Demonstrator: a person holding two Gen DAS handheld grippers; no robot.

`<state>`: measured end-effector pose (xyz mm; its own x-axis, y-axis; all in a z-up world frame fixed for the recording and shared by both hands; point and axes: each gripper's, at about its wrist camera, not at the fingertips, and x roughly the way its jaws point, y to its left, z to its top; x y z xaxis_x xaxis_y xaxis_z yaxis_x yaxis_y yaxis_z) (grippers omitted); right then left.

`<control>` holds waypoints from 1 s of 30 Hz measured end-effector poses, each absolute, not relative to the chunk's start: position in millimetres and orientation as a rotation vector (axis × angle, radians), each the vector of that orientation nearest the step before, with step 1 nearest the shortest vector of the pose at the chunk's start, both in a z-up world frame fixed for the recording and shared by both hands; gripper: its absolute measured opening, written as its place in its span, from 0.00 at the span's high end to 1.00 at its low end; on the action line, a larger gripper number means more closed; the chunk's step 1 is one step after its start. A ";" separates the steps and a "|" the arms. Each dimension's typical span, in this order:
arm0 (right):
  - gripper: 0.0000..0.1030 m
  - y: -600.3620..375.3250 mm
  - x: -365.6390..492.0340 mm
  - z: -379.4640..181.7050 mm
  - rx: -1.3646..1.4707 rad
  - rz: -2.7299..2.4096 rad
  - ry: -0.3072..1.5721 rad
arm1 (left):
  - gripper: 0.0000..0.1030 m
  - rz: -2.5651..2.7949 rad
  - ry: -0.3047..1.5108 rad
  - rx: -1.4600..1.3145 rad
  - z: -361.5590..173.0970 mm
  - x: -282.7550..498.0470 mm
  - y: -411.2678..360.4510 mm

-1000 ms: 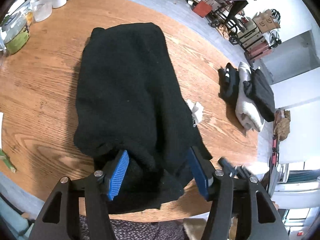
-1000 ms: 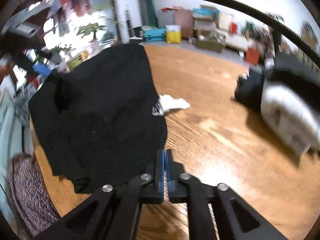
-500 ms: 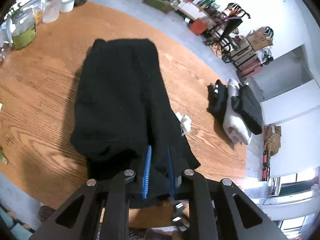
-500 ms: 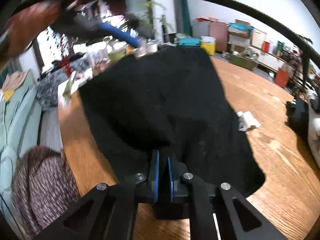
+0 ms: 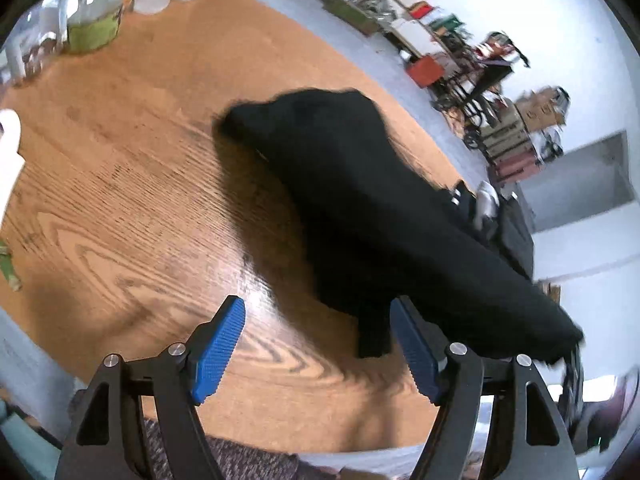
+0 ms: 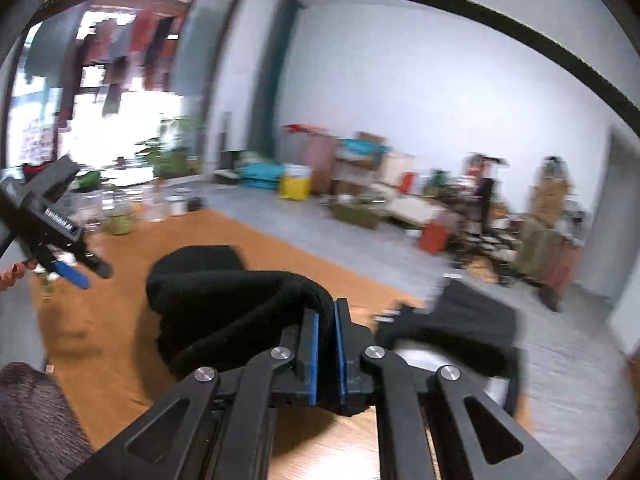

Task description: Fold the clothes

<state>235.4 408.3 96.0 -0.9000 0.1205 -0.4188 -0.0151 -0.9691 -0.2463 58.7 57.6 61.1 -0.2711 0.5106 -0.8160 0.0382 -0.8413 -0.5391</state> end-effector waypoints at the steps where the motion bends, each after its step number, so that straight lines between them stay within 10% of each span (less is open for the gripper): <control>1: 0.92 425.2 244.8 99.0 -0.665 2.913 -0.354 | 0.27 2.191 -0.704 -1.684 53.6 51.0 59.1; 7: 0.92 513.4 286.6 88.7 -0.711 2.620 -0.219 | 0.27 2.062 -0.929 -1.694 6.5 7.7 98.3; 12: 0.92 542.4 306.7 69.2 -0.785 2.533 -0.157 | 0.31 1.992 -0.714 -1.795 -22.3 -10.7 172.9; 15: 0.92 545.5 317.8 67.0 -0.778 2.527 -0.146 | 0.59 2.059 -0.617 -1.819 -34.1 -15.6 197.5; 16: 0.92 547.2 319.9 67.1 -0.772 2.530 -0.133 | 0.87 2.058 -0.601 -1.830 -38.5 -16.6 202.2; 18: 0.92 549.5 320.9 67.2 -0.760 2.540 -0.120 | 0.91 2.032 -0.664 -1.850 -42.6 -19.3 199.0; 22: 0.92 542.2 316.1 73.3 -0.723 2.568 -0.169 | 0.92 2.082 -0.967 -1.685 -5.2 -25.6 150.3; 30: 0.92 515.3 297.4 106.1 -0.602 2.726 -0.175 | 0.93 2.285 -0.971 -1.344 141.0 -6.5 63.9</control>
